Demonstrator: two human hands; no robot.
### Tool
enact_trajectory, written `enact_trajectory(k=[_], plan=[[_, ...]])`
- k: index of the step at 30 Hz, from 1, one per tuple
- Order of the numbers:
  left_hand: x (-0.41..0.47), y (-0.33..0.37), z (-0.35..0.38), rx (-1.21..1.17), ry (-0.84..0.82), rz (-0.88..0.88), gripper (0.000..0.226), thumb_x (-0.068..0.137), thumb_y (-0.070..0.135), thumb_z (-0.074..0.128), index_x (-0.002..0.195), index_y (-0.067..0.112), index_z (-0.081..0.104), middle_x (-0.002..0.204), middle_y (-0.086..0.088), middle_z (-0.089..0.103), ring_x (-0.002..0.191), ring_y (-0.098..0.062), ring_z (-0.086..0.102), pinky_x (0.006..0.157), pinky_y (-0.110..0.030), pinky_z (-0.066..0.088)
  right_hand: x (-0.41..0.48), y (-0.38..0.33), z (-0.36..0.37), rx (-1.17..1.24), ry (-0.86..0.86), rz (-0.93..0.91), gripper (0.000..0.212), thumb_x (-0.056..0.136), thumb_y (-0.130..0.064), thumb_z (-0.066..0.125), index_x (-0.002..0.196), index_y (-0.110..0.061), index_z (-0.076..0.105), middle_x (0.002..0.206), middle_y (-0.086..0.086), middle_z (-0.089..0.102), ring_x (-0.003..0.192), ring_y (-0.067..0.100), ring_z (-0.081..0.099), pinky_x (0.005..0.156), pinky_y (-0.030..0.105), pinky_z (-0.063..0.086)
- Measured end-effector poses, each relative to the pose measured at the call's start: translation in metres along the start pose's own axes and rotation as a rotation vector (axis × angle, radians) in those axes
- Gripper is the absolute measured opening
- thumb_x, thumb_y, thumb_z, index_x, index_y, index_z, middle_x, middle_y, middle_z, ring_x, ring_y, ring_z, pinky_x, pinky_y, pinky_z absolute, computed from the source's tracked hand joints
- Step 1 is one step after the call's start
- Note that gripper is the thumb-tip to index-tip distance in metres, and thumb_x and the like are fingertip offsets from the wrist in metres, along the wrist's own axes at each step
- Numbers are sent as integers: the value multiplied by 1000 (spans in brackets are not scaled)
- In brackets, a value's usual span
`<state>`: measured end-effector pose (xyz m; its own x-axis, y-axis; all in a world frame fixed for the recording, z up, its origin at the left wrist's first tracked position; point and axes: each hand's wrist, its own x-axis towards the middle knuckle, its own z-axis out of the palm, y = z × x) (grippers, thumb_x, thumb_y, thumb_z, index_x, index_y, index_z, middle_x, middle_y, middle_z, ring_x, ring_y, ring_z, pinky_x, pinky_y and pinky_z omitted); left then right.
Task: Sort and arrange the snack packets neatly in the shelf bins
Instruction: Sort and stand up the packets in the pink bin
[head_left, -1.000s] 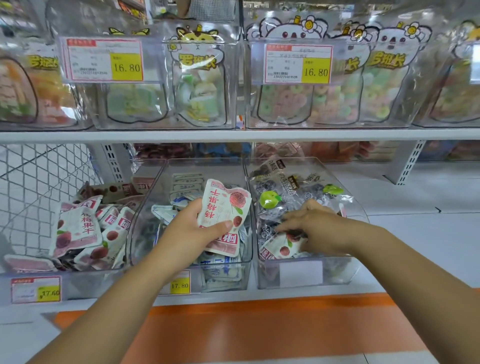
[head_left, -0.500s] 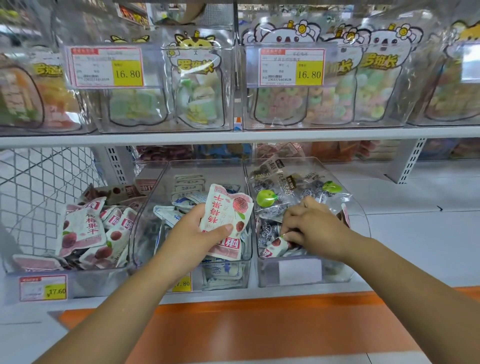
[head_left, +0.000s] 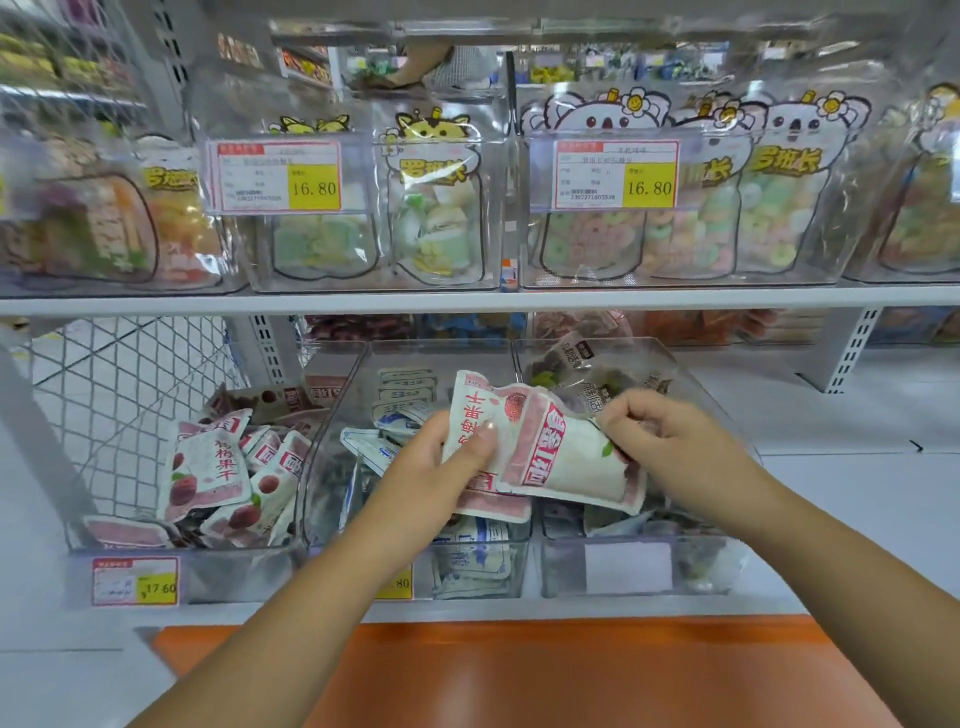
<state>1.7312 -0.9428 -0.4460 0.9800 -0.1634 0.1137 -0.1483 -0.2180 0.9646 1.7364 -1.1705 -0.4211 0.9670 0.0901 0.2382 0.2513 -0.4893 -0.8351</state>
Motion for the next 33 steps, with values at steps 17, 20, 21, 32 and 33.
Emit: enact_trajectory(k=[17, 20, 21, 32, 33], plan=[[-18, -26, -162, 91, 624, -175, 16, 80, 27, 62, 96, 28, 57, 92, 3, 69, 85, -20, 68, 80, -47, 56, 67, -79, 164, 315, -78, 61, 23, 81, -32, 75, 91, -15, 65, 77, 3, 71, 59, 18, 66, 56, 27, 54], [-15, -45, -187, 113, 600, -149, 25, 82, 28, 68, 104, 34, 59, 99, 7, 70, 90, -18, 68, 74, -40, 57, 99, -95, 195, 458, -164, 167, 25, 83, -34, 73, 93, -14, 62, 89, 8, 72, 75, 17, 71, 76, 31, 58], [-13, -48, -190, 185, 556, -129, 30, 85, 27, 69, 111, 35, 56, 102, 11, 68, 91, -13, 67, 71, -33, 56, 105, -94, 200, 446, -184, 171, 25, 84, -35, 71, 90, -12, 64, 92, 9, 72, 83, 19, 71, 86, 37, 57], [-7, -26, -120, 854, 375, 227, 61, 93, 37, 57, 147, 25, 34, 155, 5, 27, 143, -12, 19, 115, -27, 14, 25, -19, 54, -110, 107, -103, 22, 92, -14, 61, 97, -36, 67, 85, -19, 70, 82, 0, 65, 74, 17, 50], [-6, -19, -103, 852, 293, 248, 58, 94, 41, 54, 147, 28, 34, 154, 10, 28, 142, -8, 20, 114, -26, 15, 24, -14, 36, -159, 106, -76, 22, 92, -14, 62, 93, -36, 68, 81, -19, 70, 78, 3, 65, 73, 21, 51]])
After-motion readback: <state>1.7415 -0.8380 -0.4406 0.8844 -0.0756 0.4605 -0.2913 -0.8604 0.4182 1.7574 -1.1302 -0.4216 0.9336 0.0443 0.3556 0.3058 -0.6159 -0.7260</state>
